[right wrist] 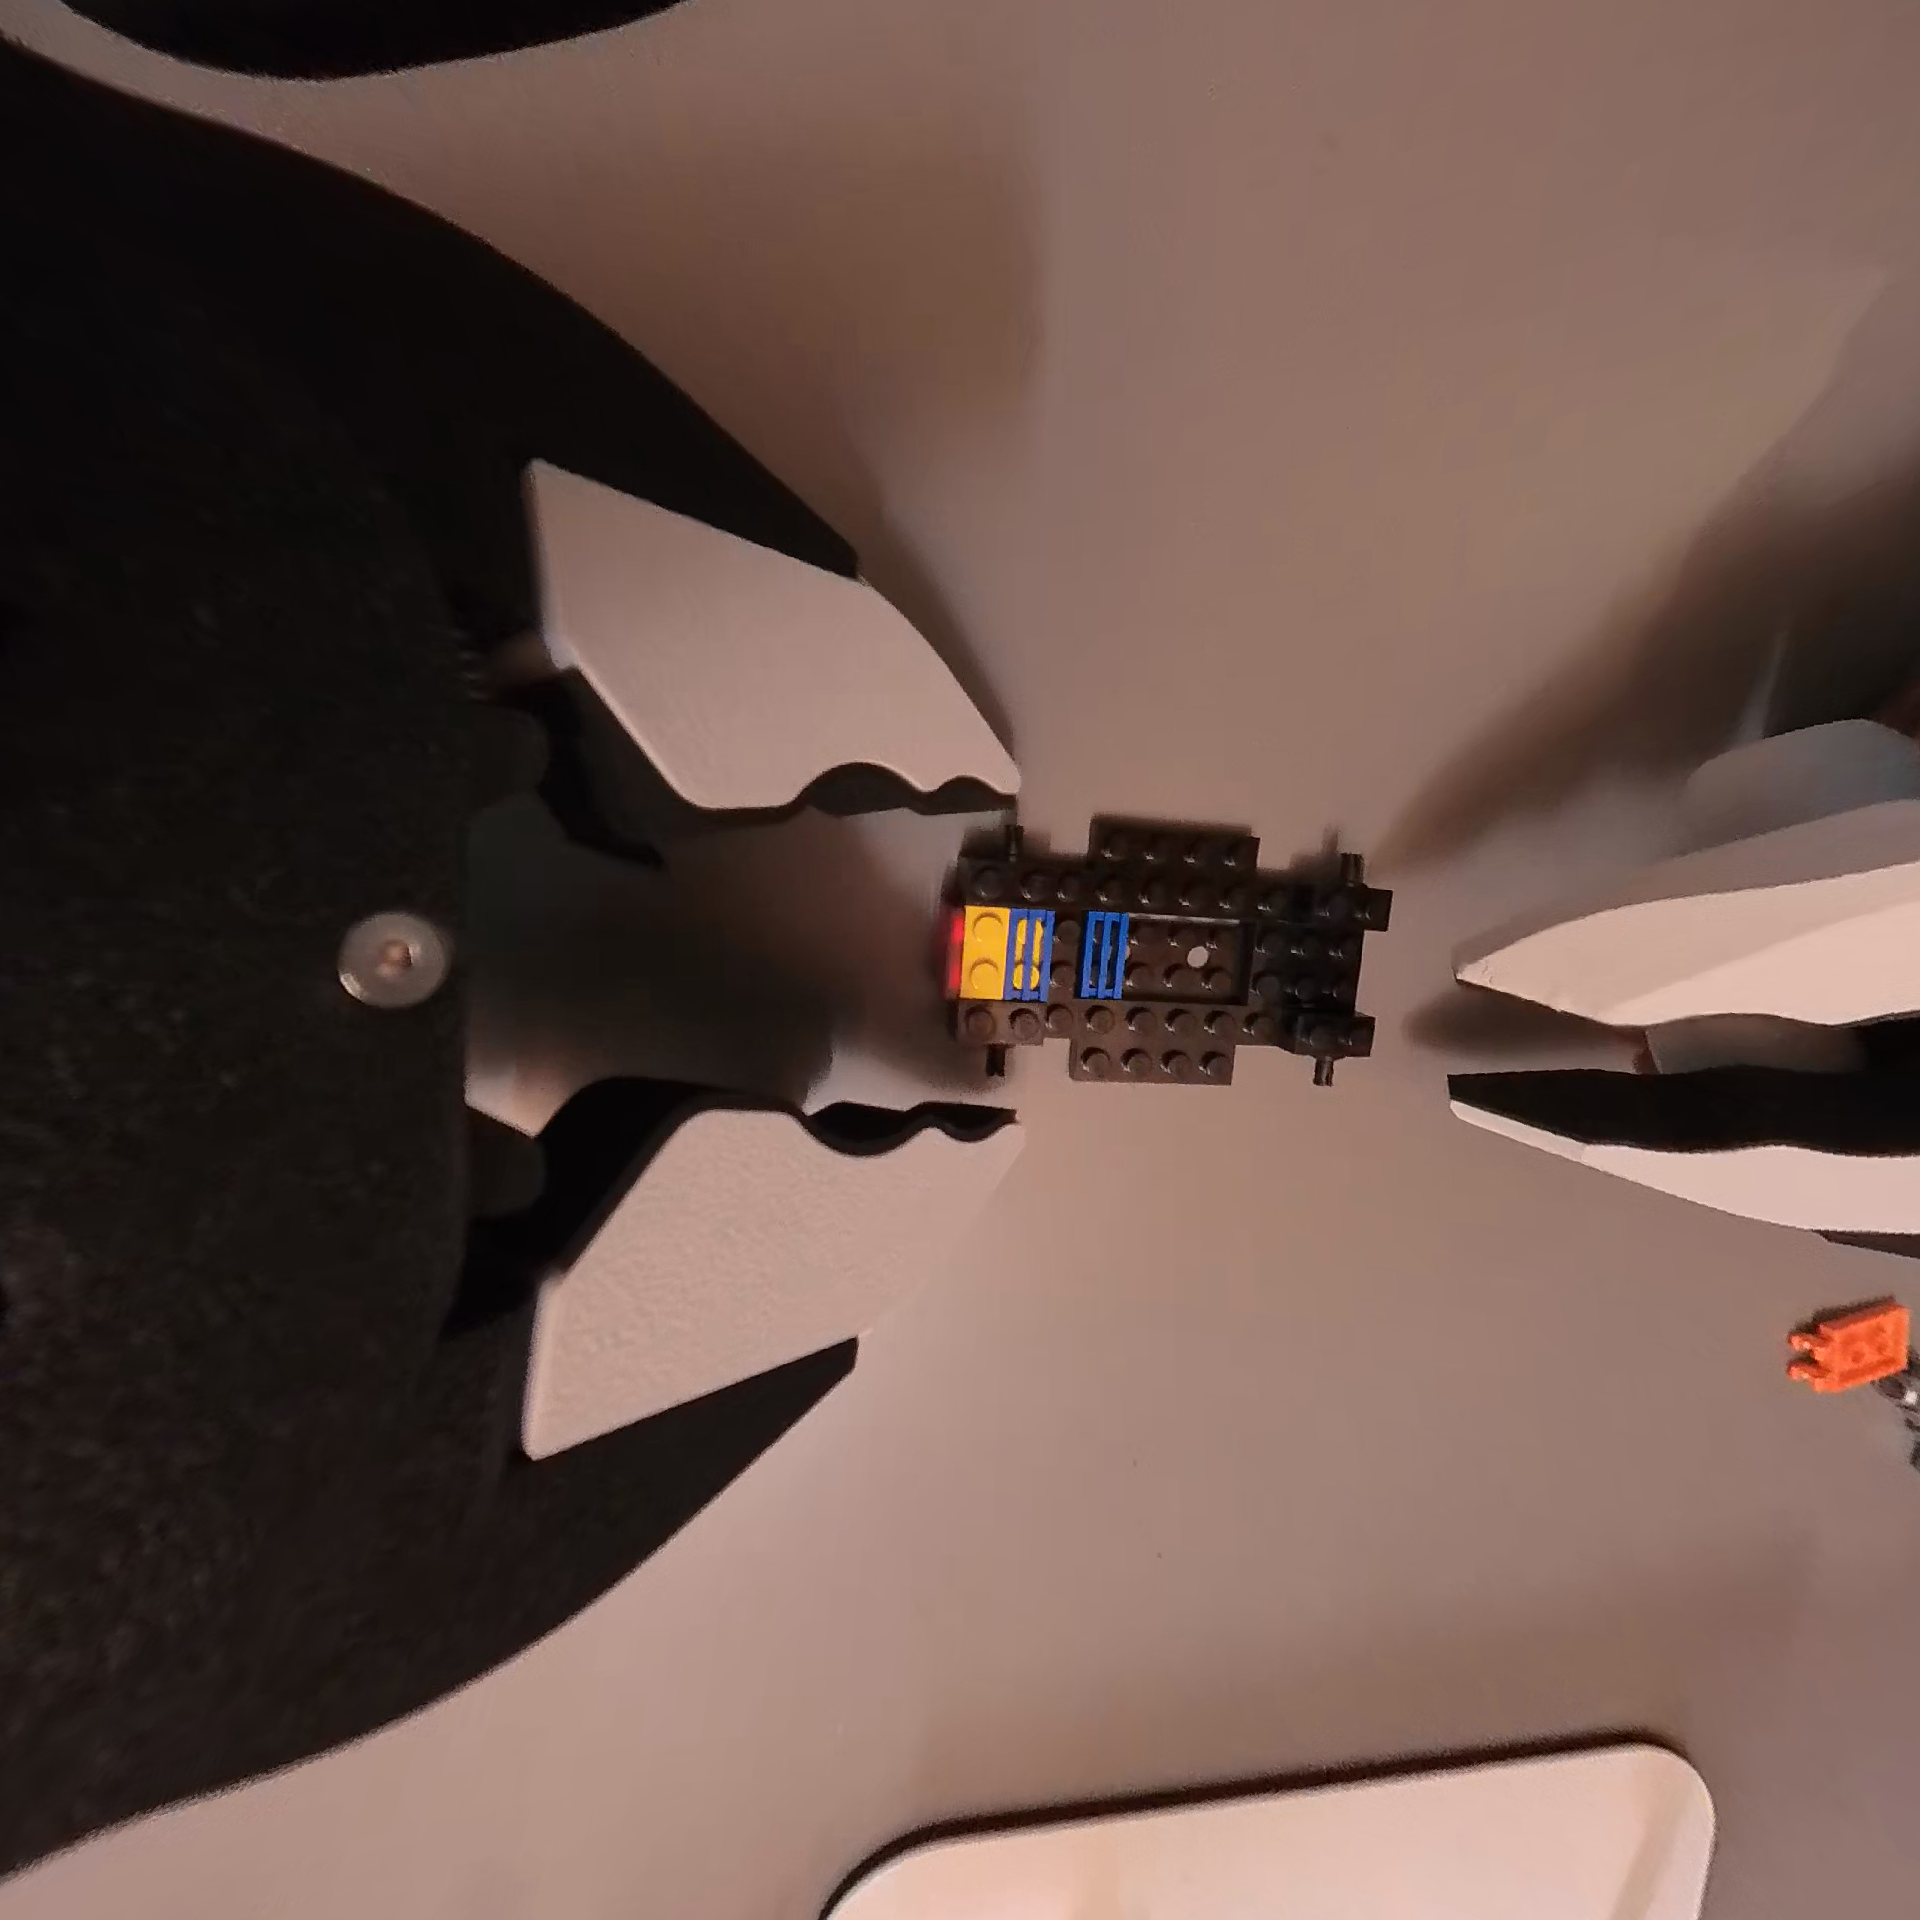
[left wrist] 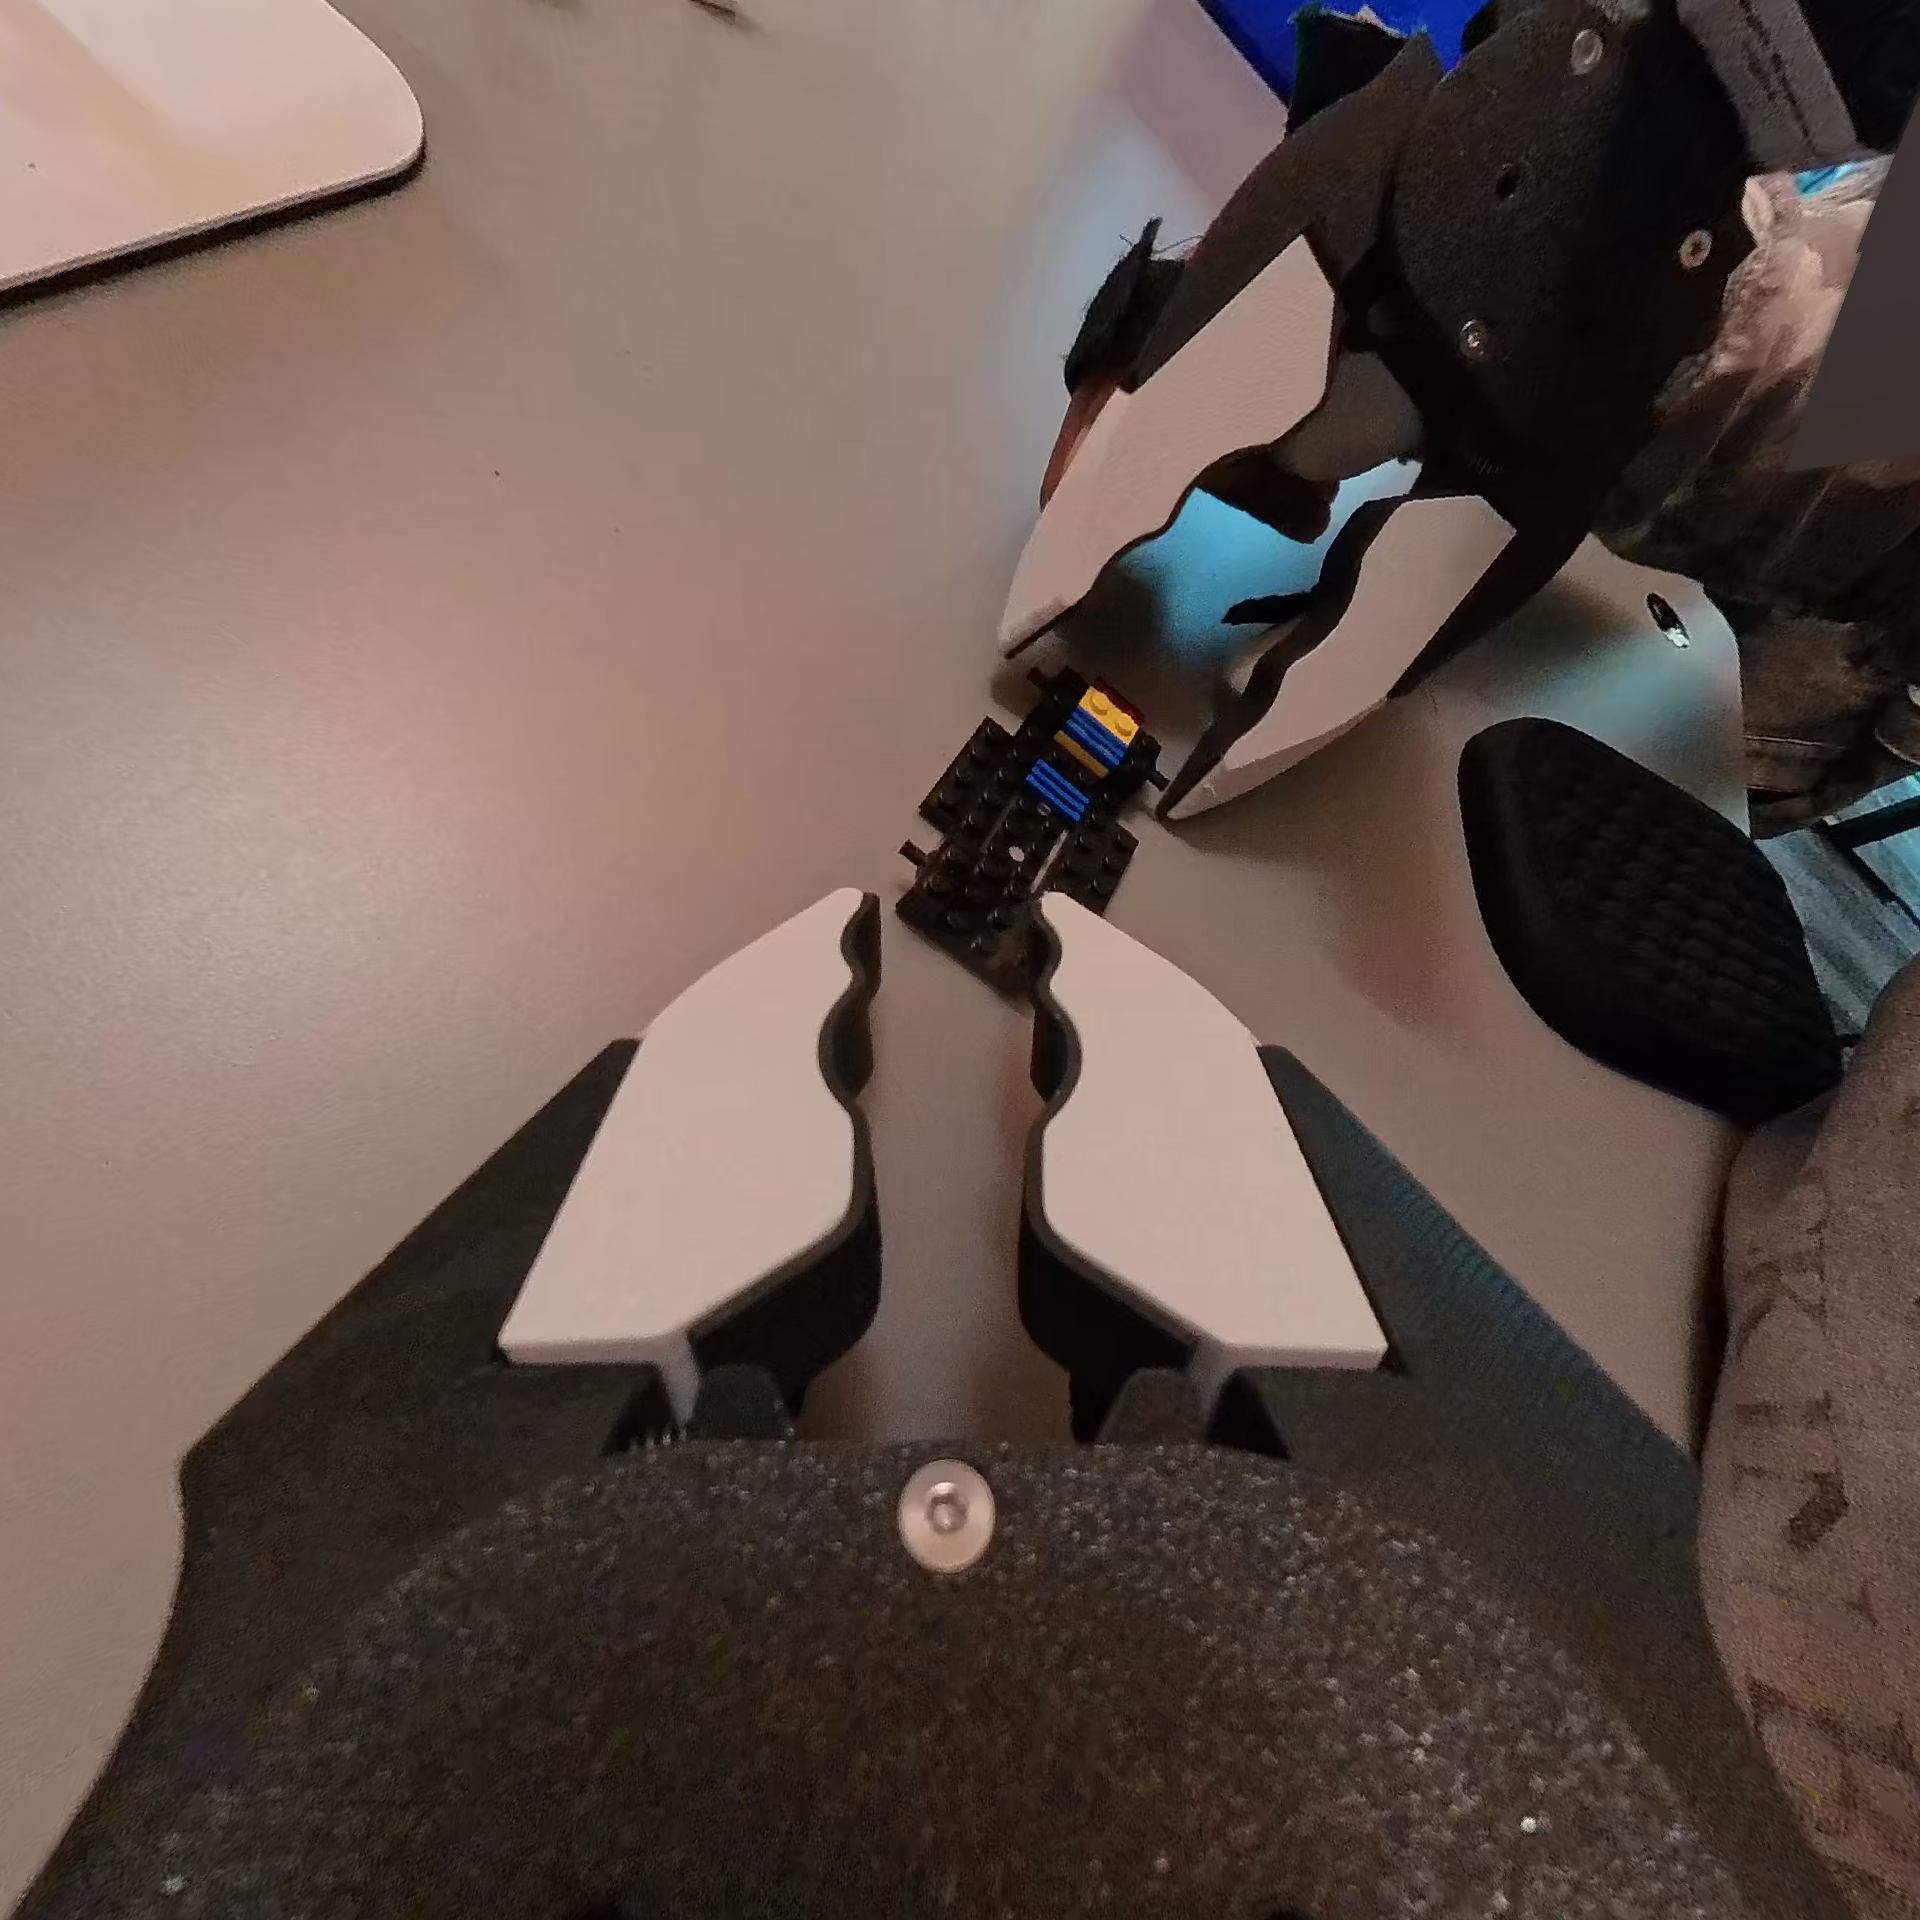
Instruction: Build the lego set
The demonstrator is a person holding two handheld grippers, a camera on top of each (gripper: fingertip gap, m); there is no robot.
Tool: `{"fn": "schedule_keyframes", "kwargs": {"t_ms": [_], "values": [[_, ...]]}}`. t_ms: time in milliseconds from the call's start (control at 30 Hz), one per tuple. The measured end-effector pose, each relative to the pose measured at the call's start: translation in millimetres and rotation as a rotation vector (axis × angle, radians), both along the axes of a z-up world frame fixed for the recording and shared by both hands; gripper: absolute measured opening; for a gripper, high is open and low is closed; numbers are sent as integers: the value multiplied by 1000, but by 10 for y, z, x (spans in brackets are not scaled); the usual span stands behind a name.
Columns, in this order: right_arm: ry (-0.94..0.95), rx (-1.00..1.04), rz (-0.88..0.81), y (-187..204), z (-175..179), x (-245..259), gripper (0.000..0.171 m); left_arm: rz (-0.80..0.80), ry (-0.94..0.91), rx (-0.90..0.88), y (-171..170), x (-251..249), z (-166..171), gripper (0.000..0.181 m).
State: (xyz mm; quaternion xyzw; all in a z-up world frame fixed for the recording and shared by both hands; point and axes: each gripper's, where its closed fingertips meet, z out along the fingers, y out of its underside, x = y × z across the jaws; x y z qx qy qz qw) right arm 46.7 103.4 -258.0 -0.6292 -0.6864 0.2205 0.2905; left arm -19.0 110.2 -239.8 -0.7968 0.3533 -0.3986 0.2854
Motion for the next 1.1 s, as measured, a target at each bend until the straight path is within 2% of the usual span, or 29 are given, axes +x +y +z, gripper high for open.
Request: {"fn": "schedule_keyframes", "kwargs": {"t_ms": [333, 467, 767, 900, 1100], "values": [[-79, -93, -8, -16, -37, -3, 46, -18, 0, -1, -34, 7, 2, 26], [-60, 26, 7, 16, 8, -15, 45, -24, -19, -20, -43, -3, 15, 27], [114, 217, 5, -63, 432, -81, 45, -73, -147, -116, -142, 78, 114, 34], [143, 257, -2, -95, 543, -82, 45, -117, -273, -207, -244, 143, 263, 29], [142, 304, -3, -139, 635, -87, 45, -126, -360, -263, -281, 133, 400, 19]]}}
